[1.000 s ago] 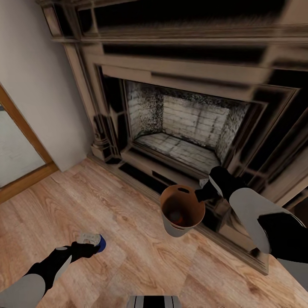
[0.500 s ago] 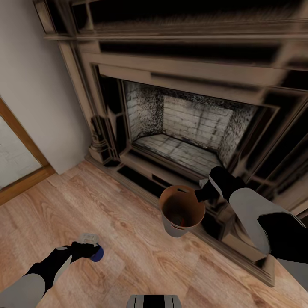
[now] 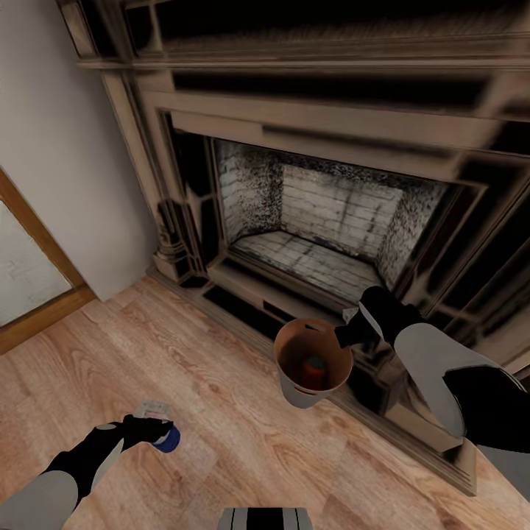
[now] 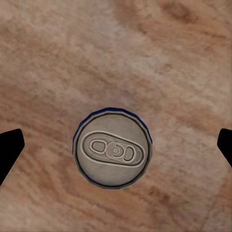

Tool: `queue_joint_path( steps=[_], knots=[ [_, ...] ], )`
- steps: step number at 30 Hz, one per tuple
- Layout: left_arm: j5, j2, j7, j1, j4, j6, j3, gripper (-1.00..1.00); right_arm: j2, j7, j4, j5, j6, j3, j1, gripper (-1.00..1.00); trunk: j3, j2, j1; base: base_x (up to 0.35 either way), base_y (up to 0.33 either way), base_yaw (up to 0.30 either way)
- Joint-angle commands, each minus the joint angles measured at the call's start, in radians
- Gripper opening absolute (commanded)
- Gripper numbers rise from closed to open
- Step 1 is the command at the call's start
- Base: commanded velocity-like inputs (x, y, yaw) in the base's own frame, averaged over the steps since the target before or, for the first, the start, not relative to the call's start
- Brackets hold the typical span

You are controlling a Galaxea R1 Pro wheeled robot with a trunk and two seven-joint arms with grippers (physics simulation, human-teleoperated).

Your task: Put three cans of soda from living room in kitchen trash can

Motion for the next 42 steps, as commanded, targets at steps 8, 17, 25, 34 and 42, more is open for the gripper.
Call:
queue_joint_path(
  steps=[8, 17, 25, 34, 42],
  knots=[
    [0.000, 0.000, -0.001, 0.000, 0.000, 0.006, 0.000, 1.00, 0.000, 0.003, 0.000, -0.020, 0.003, -0.004, 0.000, -1.00, -0.023, -0.001, 0.003, 0.000, 0.004, 0.000],
    [0.000, 0.000, -0.002, 0.000, -0.002, 0.000, 0.000, 1.00, -0.001, 0.003, 0.000, -0.020, 0.003, -0.008, 0.000, -1.00, -0.052, -0.003, 0.005, 0.000, 0.000, 0.000],
    [0.000, 0.001, -0.005, 0.000, -0.002, 0.001, 0.000, 1.00, -0.001, 0.003, 0.000, -0.020, 0.003, -0.007, 0.000, -1.00, -0.057, -0.003, 0.005, 0.077, 0.039, 0.000],
    [0.001, 0.000, -0.003, 0.000, -0.003, -0.002, 0.000, 1.00, -0.001, 0.003, 0.000, -0.020, 0.003, -0.007, 0.000, -1.00, -0.060, -0.003, 0.005, 0.073, 0.038, 0.000],
    [0.000, 0.000, -0.002, 0.000, -0.002, -0.001, 0.000, 1.00, -0.001, 0.003, -0.001, -0.020, 0.003, -0.007, 0.001, -1.00, -0.088, -0.004, 0.008, 0.003, 0.002, 0.000]
  ],
)
